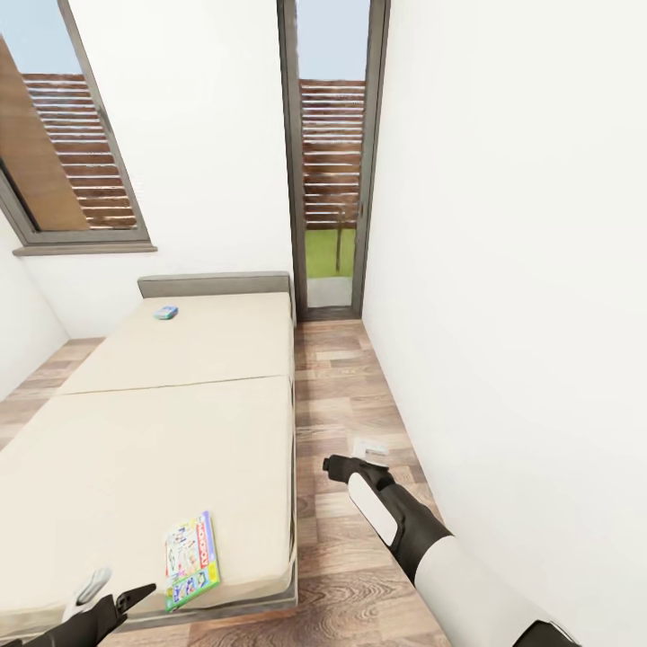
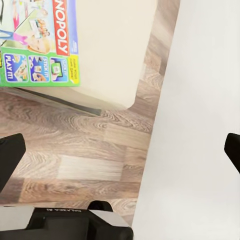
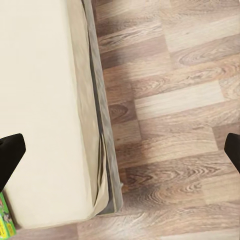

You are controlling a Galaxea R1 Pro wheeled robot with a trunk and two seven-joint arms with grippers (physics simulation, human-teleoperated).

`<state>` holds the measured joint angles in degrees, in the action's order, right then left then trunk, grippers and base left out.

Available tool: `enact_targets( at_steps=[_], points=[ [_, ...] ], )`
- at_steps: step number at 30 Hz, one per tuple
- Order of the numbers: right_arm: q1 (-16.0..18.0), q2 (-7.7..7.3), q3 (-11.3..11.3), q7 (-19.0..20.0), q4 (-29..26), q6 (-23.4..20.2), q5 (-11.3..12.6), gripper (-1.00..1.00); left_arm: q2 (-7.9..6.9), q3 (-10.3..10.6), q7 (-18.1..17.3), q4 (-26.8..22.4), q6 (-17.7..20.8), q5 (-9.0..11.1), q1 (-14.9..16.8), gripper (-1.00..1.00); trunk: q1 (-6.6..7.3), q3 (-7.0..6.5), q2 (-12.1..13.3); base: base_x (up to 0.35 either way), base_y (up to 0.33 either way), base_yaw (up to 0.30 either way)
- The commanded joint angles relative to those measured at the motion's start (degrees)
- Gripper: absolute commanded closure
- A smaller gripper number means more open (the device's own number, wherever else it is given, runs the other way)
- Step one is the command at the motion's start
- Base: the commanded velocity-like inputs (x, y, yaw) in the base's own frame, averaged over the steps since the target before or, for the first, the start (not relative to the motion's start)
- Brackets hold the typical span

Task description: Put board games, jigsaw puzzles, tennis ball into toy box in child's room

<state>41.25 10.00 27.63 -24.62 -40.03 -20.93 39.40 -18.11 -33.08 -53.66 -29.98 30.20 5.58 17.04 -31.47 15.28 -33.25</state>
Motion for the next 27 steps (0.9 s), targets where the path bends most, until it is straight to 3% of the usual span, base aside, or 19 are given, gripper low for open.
enact_targets(
  at_steps=[1, 8, 22, 27],
  points=[
    [0.06, 0.00, 0.11, -0.46, -0.10, -0.16, 0.33, -1.00, -0.02, -0.39, -0.13, 0.01, 0.45, 0.20, 0.04, -1.00, -0.24, 0.28, -0.50, 0.000, 0.000, 0.000],
    [0.06, 0.00, -0.44, -0.50, -0.21, -0.17, 0.33, -1.00, -0.07, -3.11, -0.06, 0.09, 0.39, 0.14, 0.01, -1.00, -1.78, 1.53, -3.31, 0.000, 0.000, 0.000],
    [0.14, 0.00, -1.90, -0.51, 0.05, -0.17, 0.40, -1.00, -0.19, -3.72, -0.11, 0.10, 0.40, 0.14, 0.01, -1.00, -4.86, 4.05, -8.92, 0.000, 0.000, 0.000],
    [0.14, 0.00, -4.26, -0.51, 0.17, -0.23, 0.54, -1.00, -0.61, -3.71, -0.12, 0.10, 0.44, 0.14, 0.01, -1.00, -5.95, 4.94, -10.93, 0.000, 0.000, 0.000]
  ],
)
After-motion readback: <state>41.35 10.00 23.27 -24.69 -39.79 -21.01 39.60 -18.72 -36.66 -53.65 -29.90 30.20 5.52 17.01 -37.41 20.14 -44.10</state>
